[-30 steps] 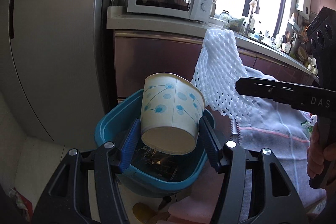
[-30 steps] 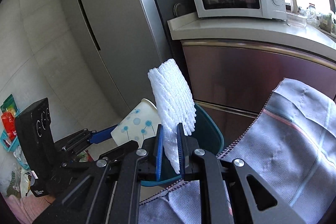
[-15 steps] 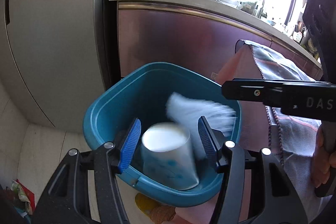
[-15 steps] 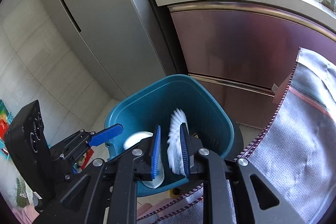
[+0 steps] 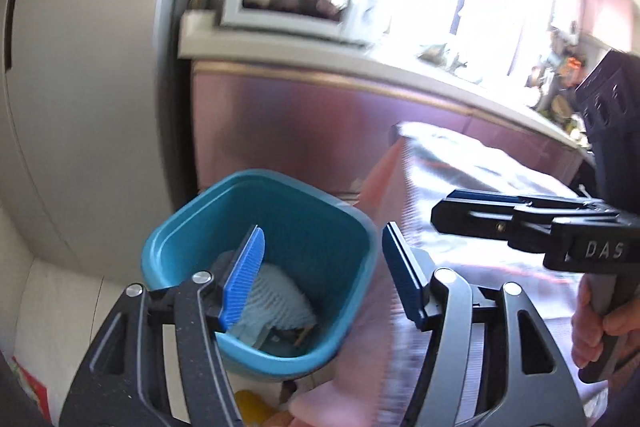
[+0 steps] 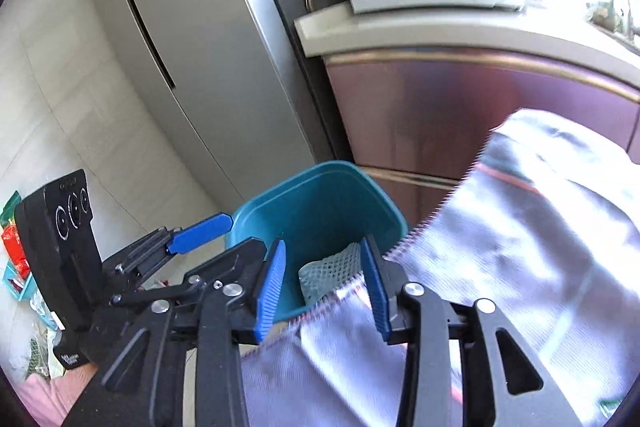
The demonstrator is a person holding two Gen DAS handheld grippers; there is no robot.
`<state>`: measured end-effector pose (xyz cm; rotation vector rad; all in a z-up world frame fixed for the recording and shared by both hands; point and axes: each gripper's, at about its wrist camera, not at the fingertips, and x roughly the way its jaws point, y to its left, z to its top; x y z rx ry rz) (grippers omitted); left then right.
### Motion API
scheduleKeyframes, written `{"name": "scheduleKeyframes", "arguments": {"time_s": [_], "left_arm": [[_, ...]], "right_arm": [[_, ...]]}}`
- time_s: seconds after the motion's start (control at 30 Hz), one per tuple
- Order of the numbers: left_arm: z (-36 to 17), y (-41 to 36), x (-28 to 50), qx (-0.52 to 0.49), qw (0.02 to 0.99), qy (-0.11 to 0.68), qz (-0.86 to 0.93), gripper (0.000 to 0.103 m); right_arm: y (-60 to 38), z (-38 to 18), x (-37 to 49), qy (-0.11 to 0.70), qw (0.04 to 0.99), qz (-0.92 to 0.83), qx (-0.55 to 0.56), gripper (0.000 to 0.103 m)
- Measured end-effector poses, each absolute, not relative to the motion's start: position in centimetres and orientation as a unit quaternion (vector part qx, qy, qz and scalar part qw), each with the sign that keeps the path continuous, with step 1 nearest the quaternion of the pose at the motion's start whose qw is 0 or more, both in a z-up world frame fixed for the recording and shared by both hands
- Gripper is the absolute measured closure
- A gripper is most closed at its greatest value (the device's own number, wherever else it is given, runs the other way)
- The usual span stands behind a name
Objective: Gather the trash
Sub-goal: 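Drop the paper cup and foam net into the teal bin, opening both grippers, then return to the table and grasp another foam net with the right gripper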
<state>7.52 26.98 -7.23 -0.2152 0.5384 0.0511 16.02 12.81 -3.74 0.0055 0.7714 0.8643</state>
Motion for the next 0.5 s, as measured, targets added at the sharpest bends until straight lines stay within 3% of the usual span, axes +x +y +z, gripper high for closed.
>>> {"name": "scheduleKeyframes", "arguments": {"time_s": [0.13, 0.5], "left_arm": [[-5.2, 23.9, 6.7, -0.100, 0.965, 0.239, -0.029, 0.035], [-4.8, 12.3, 7.0, -0.076, 0.946, 0.265, -0.170, 0.034]], "right_arm": [[8.7, -2.1, 13.4, 0.332, 0.857, 0.395, 0.001, 0.056], [-5.3, -0.3, 7.2, 0.289, 0.912, 0.289, 0.033, 0.052]]}}
